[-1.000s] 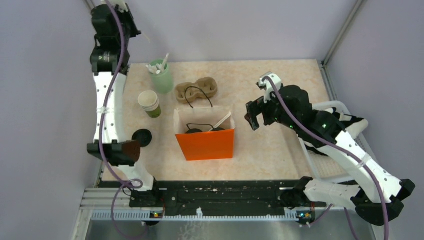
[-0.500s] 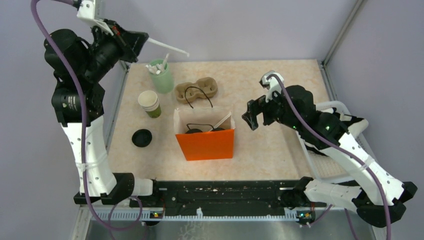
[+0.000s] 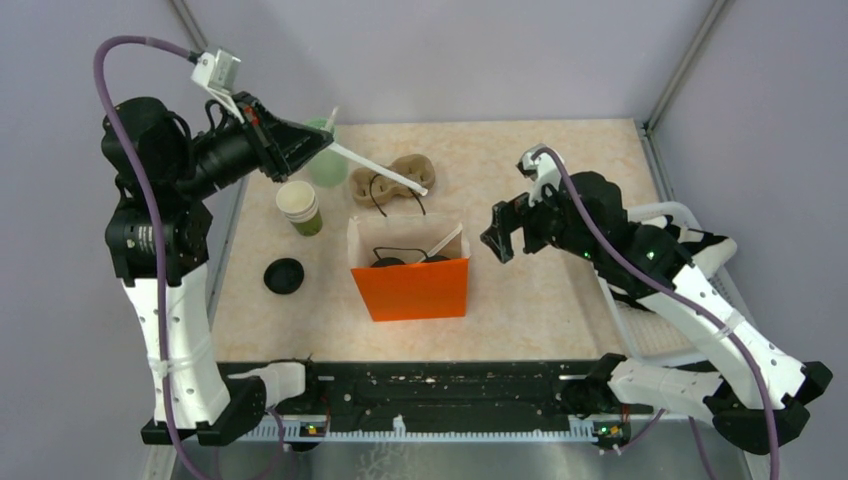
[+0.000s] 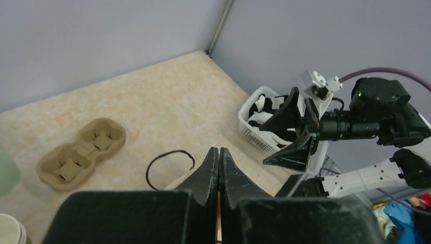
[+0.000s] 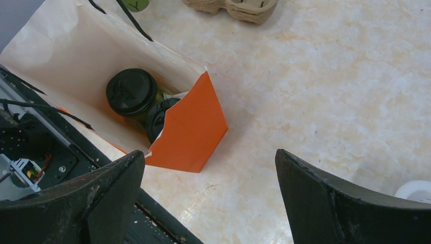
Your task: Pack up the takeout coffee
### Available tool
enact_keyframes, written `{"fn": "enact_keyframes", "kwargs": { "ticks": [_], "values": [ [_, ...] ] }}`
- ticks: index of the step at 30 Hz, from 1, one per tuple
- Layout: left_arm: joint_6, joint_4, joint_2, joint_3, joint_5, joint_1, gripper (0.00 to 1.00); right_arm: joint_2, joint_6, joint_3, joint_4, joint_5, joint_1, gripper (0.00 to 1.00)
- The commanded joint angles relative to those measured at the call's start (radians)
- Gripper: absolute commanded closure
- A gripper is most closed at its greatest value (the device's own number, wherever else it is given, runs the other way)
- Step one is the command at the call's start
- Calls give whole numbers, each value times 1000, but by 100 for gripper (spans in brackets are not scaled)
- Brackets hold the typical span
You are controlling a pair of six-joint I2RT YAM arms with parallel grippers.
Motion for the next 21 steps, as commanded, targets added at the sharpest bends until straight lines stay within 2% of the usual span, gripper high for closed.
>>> {"fn": "enact_keyframes", "kwargs": {
  "ticks": [1, 6, 15, 21],
  "values": [
    [-56, 56, -37, -147, 73, 3, 100, -22, 13, -6, 23, -8, -11, 1],
    [-137, 221, -127, -401, 80, 2, 100, -36, 16, -18, 17, -1, -10, 1],
    [-226, 395, -225, -710, 136, -5, 100, -52, 21, -34, 14, 8, -11, 1],
    [-175, 416, -275, -811, 36, -140, 100, -47, 28, -34, 20, 4, -10, 1]
  ]
}}
